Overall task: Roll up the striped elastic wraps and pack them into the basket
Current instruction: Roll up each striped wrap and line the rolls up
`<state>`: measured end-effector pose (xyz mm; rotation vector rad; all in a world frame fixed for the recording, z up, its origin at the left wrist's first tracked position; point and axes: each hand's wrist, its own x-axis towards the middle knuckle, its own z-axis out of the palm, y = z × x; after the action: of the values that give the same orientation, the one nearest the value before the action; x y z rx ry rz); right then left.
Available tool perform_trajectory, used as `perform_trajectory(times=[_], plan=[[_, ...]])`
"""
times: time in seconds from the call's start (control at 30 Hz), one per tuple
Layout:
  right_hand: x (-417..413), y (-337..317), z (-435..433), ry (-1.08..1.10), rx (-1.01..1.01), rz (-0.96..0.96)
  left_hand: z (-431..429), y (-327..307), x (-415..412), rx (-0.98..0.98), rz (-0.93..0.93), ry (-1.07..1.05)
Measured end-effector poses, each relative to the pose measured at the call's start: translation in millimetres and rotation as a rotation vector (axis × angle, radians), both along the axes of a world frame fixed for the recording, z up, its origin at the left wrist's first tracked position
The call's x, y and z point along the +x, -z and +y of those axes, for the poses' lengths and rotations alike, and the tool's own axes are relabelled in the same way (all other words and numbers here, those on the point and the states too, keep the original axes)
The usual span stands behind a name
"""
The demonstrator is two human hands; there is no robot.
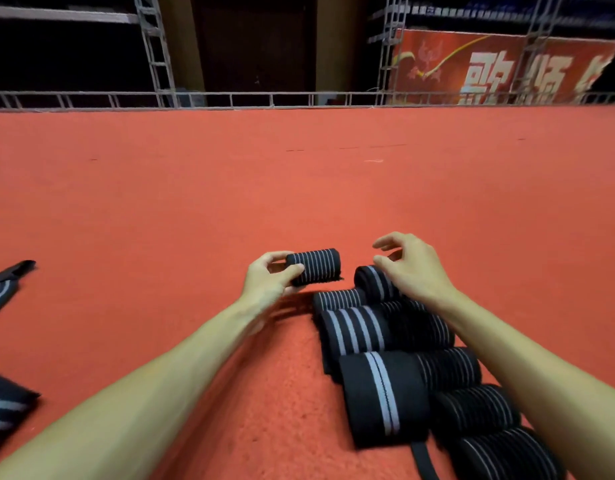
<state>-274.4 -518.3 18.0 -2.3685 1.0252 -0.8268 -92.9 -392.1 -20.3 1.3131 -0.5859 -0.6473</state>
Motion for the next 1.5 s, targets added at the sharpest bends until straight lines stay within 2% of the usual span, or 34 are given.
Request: perform_trajectory(times=[0.1, 0.23, 0.37, 0.63, 0.8, 0.93, 1.13, 1.23, 1.3, 1.5], plan=[[2.0, 13.3, -8.4, -0.011, -0.013, 0.014, -19.7, 18.3, 1.5, 0.093, -0.078, 0.050], [7.7, 21.0, -4.8, -0.033, -0.049, 0.090, -27.6, 36.3, 0.5, 0.170, -0.355, 0.106], [11.6, 23.3, 8.3, -0.048, -0.075, 0.171, -23.1, 33.3, 0.3, 0.292, -0.476, 0.137], [29.9, 4.8, 72.8, -0.139, -0.158, 0.183, 72.4, -10.5, 11.3, 0.401, -0.705, 0.230], [73.7, 0.5, 153.5, -0.311, -0.116, 0.257, 184.8, -23.1, 40.0, 0.436, -0.703, 0.127], [115.9, 3.7, 228.2, -0.498, -0.031, 0.351, 277.6, -25.9, 66.2, 0.482, -0.804, 0.034], [173.6, 22.5, 309.1, -0.680, -0.001, 0.458, 387.7, -15.5, 112.9, 0.517, -0.897, -0.279], [199.8, 32.5, 328.8, -0.667, 0.023, 0.418, 422.9, 5.2, 130.8, 0.627, -0.950, -0.397], [214.8, 39.7, 337.7, -0.653, 0.033, 0.355, 434.3, 18.7, 134.4, 0.685, -1.014, -0.391], [228.8, 47.4, 343.7, -0.675, 0.010, 0.216, 422.8, 26.2, 128.9, 0.619, -1.057, -0.419]])
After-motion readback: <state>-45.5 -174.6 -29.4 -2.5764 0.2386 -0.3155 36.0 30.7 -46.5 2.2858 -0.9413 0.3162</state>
